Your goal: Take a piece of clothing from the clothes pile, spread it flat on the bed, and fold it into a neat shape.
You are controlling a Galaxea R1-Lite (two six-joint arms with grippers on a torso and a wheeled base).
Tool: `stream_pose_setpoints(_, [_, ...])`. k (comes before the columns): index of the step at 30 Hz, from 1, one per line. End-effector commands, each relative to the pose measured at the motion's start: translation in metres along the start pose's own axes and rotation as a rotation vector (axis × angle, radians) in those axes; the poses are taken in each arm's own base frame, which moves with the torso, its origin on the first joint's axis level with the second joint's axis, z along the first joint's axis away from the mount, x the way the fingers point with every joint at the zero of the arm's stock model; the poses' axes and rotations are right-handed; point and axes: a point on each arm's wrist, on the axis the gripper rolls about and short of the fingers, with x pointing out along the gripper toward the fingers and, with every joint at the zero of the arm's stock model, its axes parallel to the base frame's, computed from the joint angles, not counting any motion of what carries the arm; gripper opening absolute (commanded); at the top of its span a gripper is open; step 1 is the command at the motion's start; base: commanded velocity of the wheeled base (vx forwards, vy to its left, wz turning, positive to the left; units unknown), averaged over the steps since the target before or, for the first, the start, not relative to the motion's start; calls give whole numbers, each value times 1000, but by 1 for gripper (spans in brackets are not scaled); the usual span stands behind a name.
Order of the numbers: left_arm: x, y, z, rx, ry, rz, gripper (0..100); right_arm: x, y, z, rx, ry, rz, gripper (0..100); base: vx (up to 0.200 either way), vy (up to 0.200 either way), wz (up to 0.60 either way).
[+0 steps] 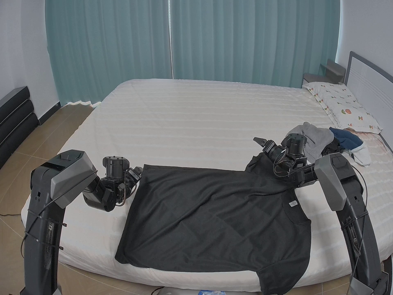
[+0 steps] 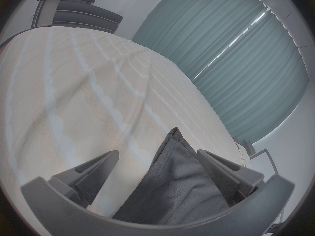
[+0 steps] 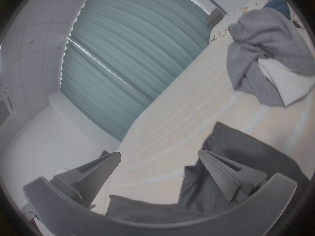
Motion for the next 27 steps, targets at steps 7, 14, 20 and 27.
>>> stream_pose_setpoints(7, [0,0,0,0,1,0,100,-3,-23,-1,1,19,-93,100,0,0,0])
stream_pose_setpoints(14, [0,1,0,0,2,2,100,-15,-45,26,-18,5,-178,100,0,0,0])
stream_pose_setpoints(20, [0,1,0,0,2,2,100,-21,-67,30,-68,23,-234,100,0,0,0])
stream_pose_setpoints(27, [0,1,0,0,2,2,100,-23,-84,22,-87,50,-269,100,0,0,0])
